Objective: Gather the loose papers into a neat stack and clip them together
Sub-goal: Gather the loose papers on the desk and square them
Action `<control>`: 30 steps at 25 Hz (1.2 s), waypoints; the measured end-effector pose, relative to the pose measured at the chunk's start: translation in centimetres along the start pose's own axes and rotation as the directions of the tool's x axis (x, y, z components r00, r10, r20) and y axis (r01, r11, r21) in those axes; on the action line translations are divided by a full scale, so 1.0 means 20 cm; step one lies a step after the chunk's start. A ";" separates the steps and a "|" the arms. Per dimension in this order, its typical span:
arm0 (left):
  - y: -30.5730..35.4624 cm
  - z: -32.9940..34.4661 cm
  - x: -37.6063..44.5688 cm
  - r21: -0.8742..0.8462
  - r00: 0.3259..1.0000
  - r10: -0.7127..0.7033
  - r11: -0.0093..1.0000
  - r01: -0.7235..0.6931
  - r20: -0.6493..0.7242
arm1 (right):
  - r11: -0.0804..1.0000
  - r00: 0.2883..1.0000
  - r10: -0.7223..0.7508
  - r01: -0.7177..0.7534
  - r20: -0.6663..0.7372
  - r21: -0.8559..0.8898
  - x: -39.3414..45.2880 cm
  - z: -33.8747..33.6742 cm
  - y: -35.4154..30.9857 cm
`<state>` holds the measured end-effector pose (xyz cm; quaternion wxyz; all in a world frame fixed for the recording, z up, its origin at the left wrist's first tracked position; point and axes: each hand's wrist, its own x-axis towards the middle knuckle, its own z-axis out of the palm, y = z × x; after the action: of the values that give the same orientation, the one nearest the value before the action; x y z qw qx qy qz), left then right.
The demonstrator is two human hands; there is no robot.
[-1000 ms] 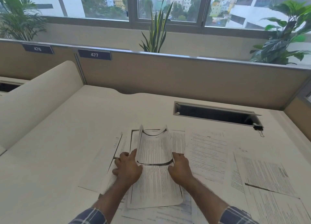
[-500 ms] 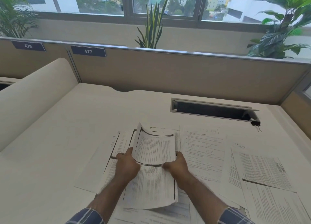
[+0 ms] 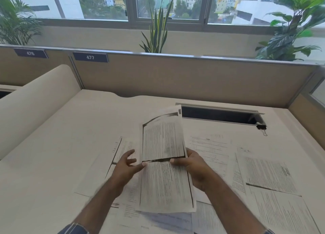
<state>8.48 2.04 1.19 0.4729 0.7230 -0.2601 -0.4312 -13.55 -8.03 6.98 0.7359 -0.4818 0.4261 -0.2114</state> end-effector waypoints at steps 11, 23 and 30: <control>0.30 0.30 -0.16 -0.474 0.909 0.228 0.880 -0.038 0.350 | 0.980 0.983 -0.184 0.184 0.008 -0.076 -0.30 -0.44 -0.15; 0.57 0.78 -0.39 -0.167 0.877 0.477 0.871 -0.463 0.059 | 0.815 0.771 -0.578 0.531 -0.265 -0.233 -0.49 -0.82 -0.15; 0.46 0.90 -0.41 -0.174 0.910 0.391 0.914 -0.367 0.135 | 0.856 0.788 -0.517 0.482 -0.334 -0.188 -0.49 -0.90 0.00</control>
<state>-10.92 -3.63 9.36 0.5756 0.5836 -0.4022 -0.4078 -33.79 -10.47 8.09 0.5357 -0.5617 0.4247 -0.4659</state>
